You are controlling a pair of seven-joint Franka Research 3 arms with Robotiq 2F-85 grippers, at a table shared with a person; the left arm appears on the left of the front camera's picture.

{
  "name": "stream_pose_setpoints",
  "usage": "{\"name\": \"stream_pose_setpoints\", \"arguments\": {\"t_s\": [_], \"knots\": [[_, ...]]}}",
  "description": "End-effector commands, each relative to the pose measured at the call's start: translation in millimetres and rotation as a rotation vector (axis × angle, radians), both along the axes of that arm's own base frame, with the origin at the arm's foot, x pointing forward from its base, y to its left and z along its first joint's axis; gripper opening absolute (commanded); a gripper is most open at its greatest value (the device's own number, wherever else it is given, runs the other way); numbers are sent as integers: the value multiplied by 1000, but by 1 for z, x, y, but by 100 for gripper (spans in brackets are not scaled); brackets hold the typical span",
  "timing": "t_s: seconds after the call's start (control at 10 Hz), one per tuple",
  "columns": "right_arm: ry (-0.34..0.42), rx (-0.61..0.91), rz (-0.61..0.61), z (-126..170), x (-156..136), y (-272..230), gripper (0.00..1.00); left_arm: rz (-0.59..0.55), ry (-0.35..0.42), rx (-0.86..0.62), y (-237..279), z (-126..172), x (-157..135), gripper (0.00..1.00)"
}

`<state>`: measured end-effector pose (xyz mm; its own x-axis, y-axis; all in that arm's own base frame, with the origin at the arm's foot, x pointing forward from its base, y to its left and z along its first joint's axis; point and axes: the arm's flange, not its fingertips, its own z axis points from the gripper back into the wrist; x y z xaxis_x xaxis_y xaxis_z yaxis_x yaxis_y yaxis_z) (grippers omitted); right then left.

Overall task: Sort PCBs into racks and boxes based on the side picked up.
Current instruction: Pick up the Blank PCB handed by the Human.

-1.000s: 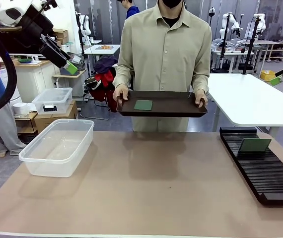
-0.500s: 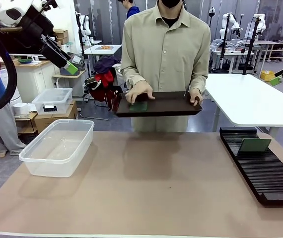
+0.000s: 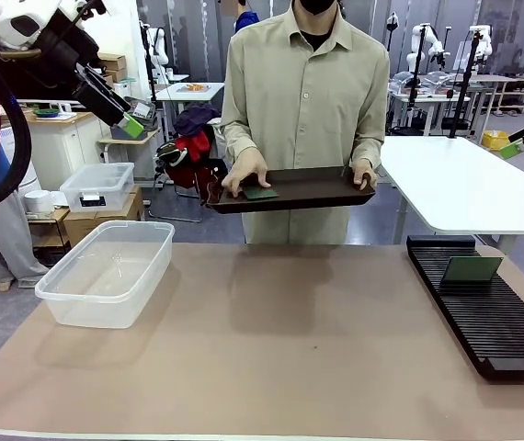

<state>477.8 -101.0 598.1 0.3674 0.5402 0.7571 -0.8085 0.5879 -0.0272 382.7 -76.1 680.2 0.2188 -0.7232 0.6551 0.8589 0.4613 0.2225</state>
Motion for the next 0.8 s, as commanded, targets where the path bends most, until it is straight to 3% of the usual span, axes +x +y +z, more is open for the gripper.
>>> {"name": "stream_pose_setpoints", "arguments": {"t_s": [0.0,0.7], "knots": [[3,-2,0,-1,3,2,100,6,0,8,1,-1,0,100],[3,-2,0,-1,3,2,100,6,0,8,1,-1,0,100]]}}
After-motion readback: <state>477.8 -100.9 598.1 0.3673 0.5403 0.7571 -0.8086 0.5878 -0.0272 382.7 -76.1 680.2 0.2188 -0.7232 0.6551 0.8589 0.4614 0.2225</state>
